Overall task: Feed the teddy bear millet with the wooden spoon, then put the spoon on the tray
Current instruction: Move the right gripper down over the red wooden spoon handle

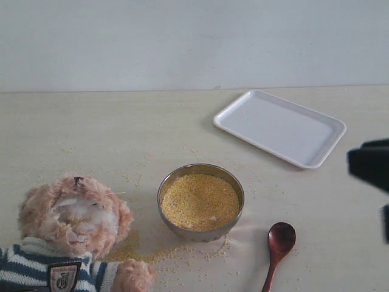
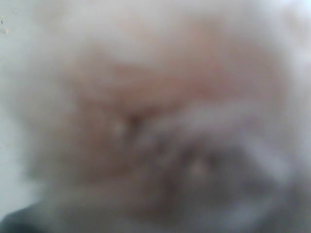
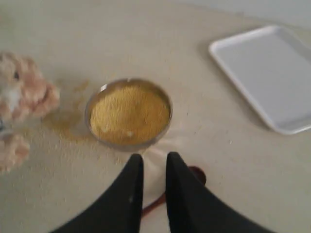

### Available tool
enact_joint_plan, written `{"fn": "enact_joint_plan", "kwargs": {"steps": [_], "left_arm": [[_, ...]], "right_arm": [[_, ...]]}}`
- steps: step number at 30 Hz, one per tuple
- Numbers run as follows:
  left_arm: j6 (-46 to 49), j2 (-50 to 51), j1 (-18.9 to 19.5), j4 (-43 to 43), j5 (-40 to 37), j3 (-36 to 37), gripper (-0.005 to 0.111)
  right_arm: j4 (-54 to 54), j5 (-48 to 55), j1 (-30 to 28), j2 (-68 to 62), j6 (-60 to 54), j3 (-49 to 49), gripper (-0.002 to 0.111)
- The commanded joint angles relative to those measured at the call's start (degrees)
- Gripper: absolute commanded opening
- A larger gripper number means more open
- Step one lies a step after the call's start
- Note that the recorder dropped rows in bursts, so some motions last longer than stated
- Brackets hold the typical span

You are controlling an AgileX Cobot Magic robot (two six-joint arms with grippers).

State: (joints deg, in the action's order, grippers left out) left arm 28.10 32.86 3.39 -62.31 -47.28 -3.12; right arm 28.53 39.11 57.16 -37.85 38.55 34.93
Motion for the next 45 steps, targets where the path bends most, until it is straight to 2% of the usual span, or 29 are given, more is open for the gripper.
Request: {"fn": "enact_joint_plan", "kwargs": {"steps": [1,7,14,24,26,28,29,30,35,38,45], "left_arm": [[0.3,-0.5,0.1,-1.3,0.0,0.1,0.005],[0.3,-0.5,0.1,-1.3,0.0,0.1,0.005],[0.3,-0.5,0.1,-1.3,0.0,0.1,0.005],[0.3,-0.5,0.1,-1.3,0.0,0.1,0.005],[0.3,-0.5,0.1,-1.3,0.0,0.1,0.005],[0.3,-0.5,0.1,-1.3,0.0,0.1,0.005],[0.3,-0.5,0.1,-1.3,0.0,0.1,0.005],[0.3,-0.5,0.1,-1.3,0.0,0.1,0.005],[0.3,-0.5,0.1,-1.3,0.0,0.1,0.005],[0.3,-0.5,0.1,-1.3,0.0,0.1,0.005],[0.3,-0.5,0.1,-1.3,0.0,0.1,0.005]], "right_arm": [[3.5,2.1,5.6,-10.8,5.9,0.9,0.019],[10.7,3.7,6.3,-20.4,22.8,-1.2,0.019],[9.6,3.0,6.3,-25.5,47.0,-7.7,0.019],[8.9,-6.1,6.3,-25.7,51.6,-10.2,0.019],[11.1,-6.0,6.3,-26.2,54.3,-10.2,0.028],[12.2,-5.1,6.3,-28.5,54.7,-10.2,0.05],[12.2,-5.2,6.3,-30.8,56.2,-10.2,0.066],[12.2,-6.0,6.3,-32.2,56.8,-10.2,0.07],[12.2,-11.0,6.3,-42.7,62.5,-10.2,0.067],[12.7,-20.6,6.3,-46.9,62.8,-9.7,0.067],[13.3,-19.8,6.3,-52.1,63.4,-7.4,0.067]]}}
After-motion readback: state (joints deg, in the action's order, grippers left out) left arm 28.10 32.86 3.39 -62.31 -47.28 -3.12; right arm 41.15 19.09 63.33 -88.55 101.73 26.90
